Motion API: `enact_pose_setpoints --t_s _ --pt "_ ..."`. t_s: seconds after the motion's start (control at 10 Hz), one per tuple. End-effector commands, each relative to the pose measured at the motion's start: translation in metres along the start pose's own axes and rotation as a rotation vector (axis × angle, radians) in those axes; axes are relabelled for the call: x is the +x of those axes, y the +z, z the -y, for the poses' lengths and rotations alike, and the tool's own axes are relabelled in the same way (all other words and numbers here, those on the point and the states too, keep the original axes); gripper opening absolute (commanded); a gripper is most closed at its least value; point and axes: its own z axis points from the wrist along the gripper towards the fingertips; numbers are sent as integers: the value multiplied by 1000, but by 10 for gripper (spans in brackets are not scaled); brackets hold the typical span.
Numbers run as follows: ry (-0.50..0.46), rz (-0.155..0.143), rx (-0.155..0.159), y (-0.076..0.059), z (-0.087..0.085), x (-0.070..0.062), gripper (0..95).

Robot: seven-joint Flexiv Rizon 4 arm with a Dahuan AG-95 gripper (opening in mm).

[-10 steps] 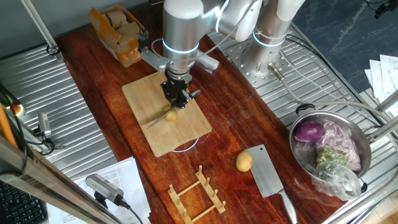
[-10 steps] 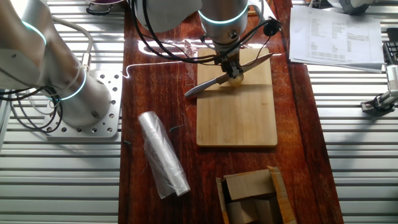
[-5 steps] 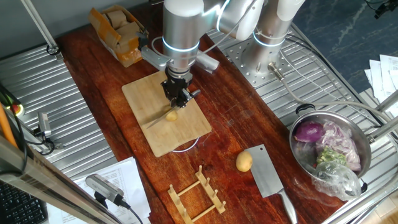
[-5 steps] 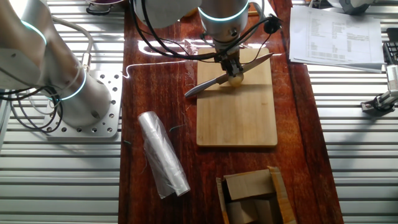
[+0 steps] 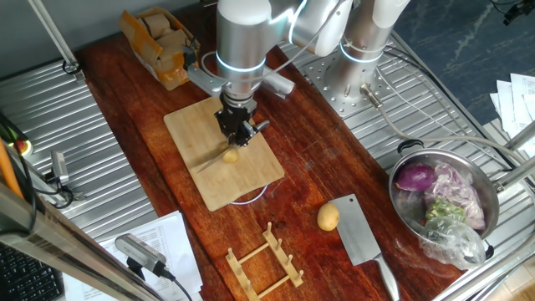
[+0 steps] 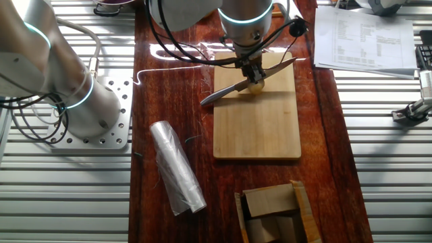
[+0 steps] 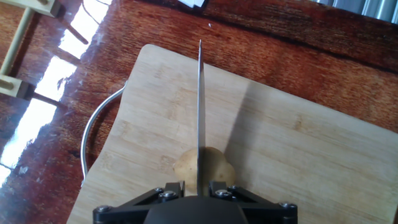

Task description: Chop the potatoes

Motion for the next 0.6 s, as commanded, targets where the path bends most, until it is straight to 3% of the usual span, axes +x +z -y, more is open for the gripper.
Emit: enact_pose_setpoints --t_s 0.1,0.2,0.6 --pt "2 -2 0 0 0 -1 190" --pt "5 -2 -1 0 0 -2 0" --pt "0 2 -1 0 0 -2 0"
